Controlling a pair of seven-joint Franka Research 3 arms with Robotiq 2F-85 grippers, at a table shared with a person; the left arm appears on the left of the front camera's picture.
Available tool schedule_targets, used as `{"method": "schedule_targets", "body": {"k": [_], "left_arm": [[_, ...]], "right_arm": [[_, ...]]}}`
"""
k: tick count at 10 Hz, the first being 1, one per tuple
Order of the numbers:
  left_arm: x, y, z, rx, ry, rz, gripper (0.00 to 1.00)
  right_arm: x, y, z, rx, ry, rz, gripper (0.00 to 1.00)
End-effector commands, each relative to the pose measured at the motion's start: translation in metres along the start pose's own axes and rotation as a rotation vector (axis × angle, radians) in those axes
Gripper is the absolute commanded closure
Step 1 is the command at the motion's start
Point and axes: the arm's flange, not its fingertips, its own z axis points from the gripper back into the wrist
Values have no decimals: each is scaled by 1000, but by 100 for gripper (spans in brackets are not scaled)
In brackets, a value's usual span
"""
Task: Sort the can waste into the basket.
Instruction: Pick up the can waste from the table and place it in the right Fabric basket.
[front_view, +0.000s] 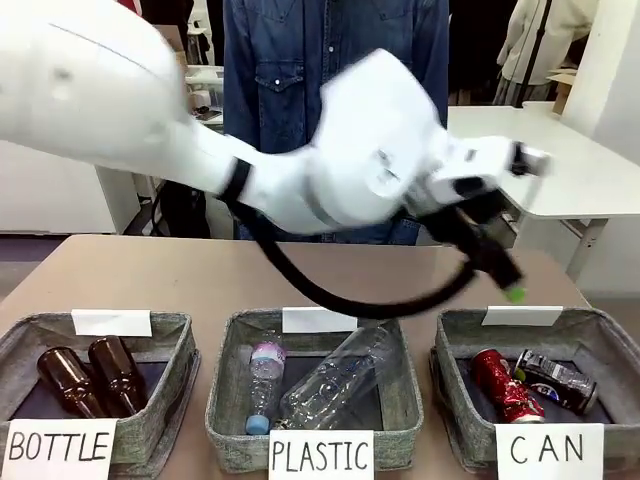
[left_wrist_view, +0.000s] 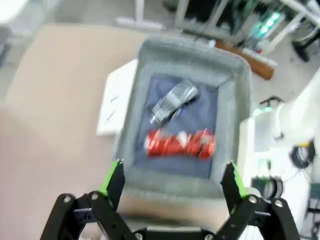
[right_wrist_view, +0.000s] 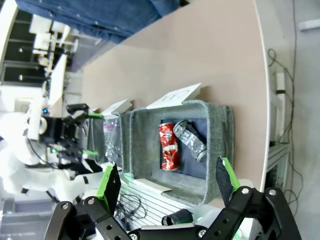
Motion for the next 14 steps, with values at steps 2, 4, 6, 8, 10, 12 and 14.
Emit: {"method": "schedule_targets", "body": {"k": [2,4,6,8,10,12,14], "left_arm": [[-80,16,147,75,35,249,0],[-132,32,208,177,-11,443,0],[-189,43,267,198,-54,644,0],[-250,58,320,142,-225,941,0],[-308,69,347,78,-579,1304,0],[-351,50,369,-244,-1024,1331,0],[-391,38,368,-393,-1139,1253,0]], "right_arm": [[51,91,-93,88,46,228,0],[57,151,-156,175,52,320,0],[44,194,-211,224,57,374,0],[35,221,-229,350,56,327,0],[41,229,-241,432,98,77,0],[54,217,-249,503,255,-150,0],[71,203,-233,559,283,-231,0]]}}
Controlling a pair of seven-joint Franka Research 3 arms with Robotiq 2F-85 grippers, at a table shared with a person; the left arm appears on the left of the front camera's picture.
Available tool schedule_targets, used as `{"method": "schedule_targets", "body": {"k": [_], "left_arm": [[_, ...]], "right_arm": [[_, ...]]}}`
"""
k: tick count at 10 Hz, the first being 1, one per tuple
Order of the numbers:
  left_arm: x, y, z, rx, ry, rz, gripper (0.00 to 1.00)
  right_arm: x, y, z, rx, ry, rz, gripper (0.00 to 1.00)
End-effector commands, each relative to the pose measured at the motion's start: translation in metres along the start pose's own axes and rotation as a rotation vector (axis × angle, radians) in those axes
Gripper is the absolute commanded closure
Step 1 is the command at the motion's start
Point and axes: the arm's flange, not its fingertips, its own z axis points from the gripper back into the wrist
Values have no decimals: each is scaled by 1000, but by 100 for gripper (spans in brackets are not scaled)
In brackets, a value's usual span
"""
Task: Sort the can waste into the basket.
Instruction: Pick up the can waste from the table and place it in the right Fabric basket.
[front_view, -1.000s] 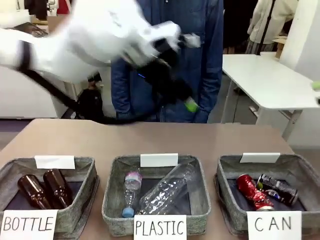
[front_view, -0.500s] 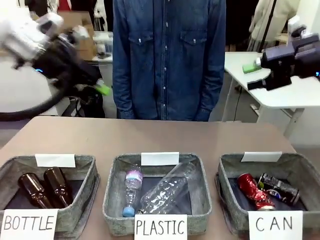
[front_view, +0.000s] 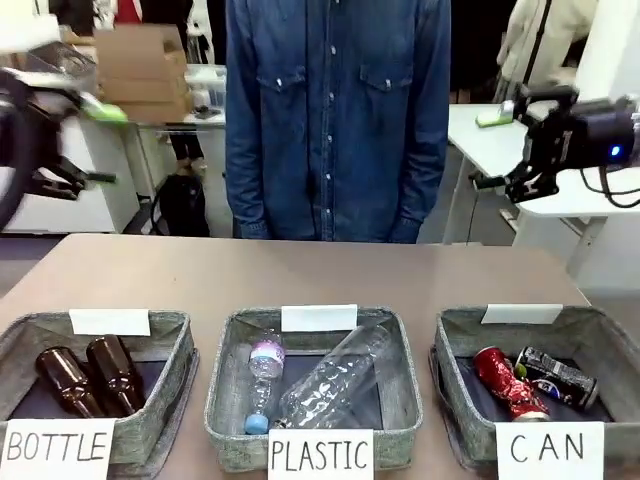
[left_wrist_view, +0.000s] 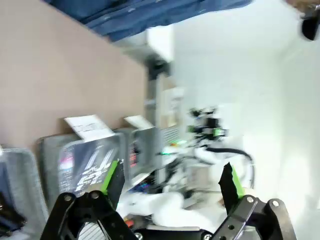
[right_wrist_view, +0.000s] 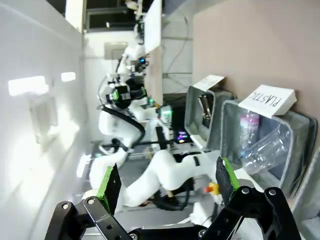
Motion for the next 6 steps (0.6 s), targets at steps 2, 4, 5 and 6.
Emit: {"method": "schedule_targets", "body": {"k": [2,4,5,6], "left_arm": [[9,-6,-17,142,75,-60,0],[9,-6,-17,142,75,-60,0],[9,-6,-17,142,75,-60,0],[9,-6,-17,142,75,-60,0]], "right_arm": [[0,0,0,0,0,0,0],[0,0,0,0,0,0,0],[0,0,0,0,0,0,0],[0,0,0,0,0,0,0]]}}
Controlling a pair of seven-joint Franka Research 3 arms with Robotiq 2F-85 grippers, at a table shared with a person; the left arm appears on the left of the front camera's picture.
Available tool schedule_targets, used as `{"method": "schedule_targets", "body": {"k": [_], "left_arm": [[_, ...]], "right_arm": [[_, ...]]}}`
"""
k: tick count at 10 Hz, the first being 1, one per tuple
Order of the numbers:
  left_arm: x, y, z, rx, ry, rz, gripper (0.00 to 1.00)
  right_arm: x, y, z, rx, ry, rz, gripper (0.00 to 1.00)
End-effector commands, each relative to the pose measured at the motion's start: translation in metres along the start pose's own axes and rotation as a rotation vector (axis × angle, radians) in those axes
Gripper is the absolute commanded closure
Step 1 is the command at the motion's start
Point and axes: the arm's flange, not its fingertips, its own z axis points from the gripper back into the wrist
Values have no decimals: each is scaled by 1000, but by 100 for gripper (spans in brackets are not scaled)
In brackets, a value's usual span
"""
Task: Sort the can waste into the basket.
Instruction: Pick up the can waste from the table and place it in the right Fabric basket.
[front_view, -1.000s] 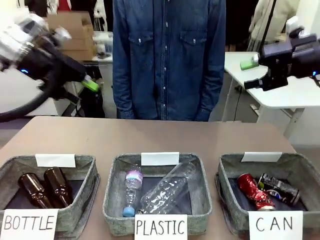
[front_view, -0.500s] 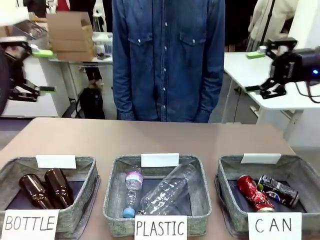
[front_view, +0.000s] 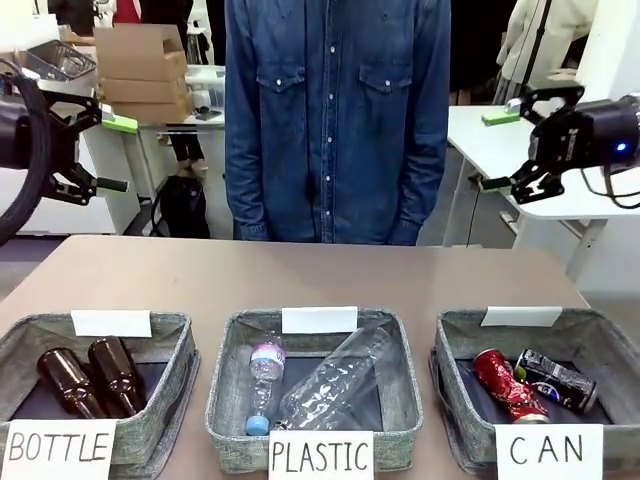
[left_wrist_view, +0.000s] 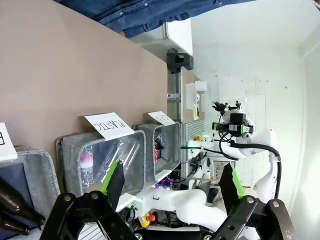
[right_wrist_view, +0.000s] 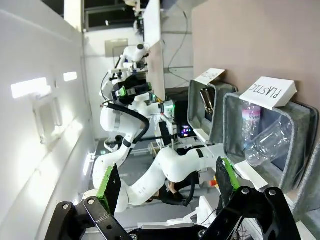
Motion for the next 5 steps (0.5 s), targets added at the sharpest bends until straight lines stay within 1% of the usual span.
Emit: {"method": "schedule_targets", "body": {"k": [1,5], "left_arm": [[0,-1,6,-4,8,6,0],[0,-1,6,-4,8,6,0]], "right_arm": [[-2,-1,1,10,-29,27,0],[-2,-1,1,10,-29,27,0]]}}
